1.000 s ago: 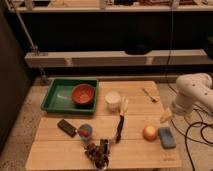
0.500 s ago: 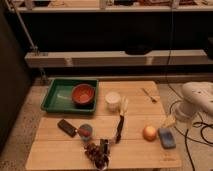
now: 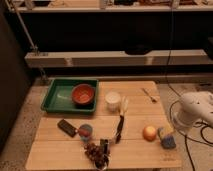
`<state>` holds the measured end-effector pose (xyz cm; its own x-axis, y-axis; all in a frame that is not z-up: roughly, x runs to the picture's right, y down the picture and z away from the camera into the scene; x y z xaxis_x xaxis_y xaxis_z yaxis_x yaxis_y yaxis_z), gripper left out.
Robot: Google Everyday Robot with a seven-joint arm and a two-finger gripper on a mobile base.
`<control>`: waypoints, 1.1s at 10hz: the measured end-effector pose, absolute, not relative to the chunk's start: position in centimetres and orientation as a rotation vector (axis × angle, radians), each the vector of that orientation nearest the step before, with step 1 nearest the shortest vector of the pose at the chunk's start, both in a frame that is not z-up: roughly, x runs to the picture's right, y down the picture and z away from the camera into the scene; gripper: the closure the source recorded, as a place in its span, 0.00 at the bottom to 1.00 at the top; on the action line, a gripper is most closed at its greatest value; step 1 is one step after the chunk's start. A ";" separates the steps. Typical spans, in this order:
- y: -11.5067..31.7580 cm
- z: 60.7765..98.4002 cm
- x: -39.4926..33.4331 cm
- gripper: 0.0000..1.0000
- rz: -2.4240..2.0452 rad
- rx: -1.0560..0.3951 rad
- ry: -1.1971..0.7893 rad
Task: Wipe table surface with sponge
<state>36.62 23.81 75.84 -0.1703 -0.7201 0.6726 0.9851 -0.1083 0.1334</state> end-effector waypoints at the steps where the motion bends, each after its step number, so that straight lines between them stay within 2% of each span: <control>1: 24.4 76.0 36.5 0.20 -1.662 -0.540 -0.643; 8: 26.7 77.6 35.9 0.21 -1.684 -0.498 -0.663; 9: 26.7 77.6 35.7 0.25 -1.686 -0.495 -0.669; 11: 26.8 77.7 35.2 0.47 -1.692 -0.497 -0.680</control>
<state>35.18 26.76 77.74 -0.2232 -0.7258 0.6507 0.9742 -0.1439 0.1736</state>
